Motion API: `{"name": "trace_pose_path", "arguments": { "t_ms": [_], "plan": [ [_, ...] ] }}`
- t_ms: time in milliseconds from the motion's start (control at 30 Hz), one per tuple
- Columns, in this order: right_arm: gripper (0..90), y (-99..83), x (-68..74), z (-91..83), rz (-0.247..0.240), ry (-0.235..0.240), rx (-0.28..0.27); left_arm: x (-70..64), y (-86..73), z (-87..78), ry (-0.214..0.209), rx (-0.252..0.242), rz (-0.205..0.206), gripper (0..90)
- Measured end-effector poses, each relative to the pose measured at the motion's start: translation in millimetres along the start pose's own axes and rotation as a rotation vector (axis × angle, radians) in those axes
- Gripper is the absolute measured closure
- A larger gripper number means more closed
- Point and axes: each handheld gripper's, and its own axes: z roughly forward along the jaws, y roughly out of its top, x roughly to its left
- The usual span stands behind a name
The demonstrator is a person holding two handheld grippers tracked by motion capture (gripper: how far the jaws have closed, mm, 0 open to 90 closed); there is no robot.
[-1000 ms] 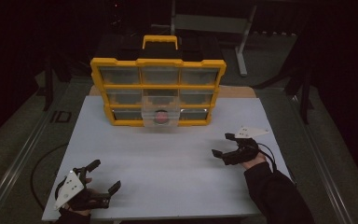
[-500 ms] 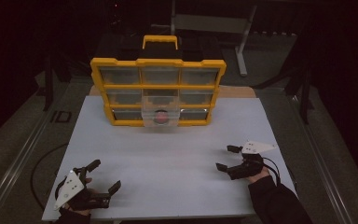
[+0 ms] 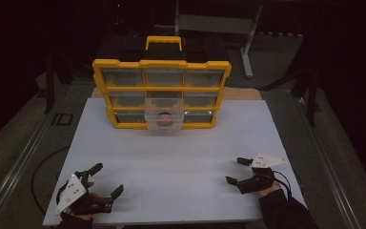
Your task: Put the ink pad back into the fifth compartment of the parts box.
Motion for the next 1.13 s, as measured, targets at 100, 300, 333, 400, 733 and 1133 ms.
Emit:
{"name": "trace_pose_path", "arguments": {
  "t_ms": [100, 300, 333, 400, 733, 1133],
  "plan": [
    [9.2, -2.9, 0.3, -1.7, -0.001, -0.001, 0.008, 0.2, -0.1, 0.0, 0.0, -0.001, -0.001, 0.0],
    [9.2, -7.3, 2.4, -6.4, -0.004, -0.015, -0.001, -0.2, 0.0, 0.0, -0.001, 0.001, 0.001, 0.0],
    [9.2, -8.3, 3.1, -7.4, -0.001, -0.015, -0.009, -0.2, 0.0, 0.0, -0.002, 0.001, 0.002, 0.0],
    [9.2, -10.1, 3.6, -9.3, 0.002, -0.017, -0.018, 0.0, -0.1, 0.1, -0.003, 0.0, 0.001, 0.0],
    [9.2, -14.0, 4.2, -8.2, -0.021, -0.043, -0.041, -0.4, -0.2, 0.5, -0.009, 0.001, 0.003, 0.0],
    [9.2, -11.3, 8.8, -4.4, -0.058, -0.057, -0.029, -0.7, -0.3, 1.1, -0.01, 0.004, 0.005, 0.0]
  ]
}}
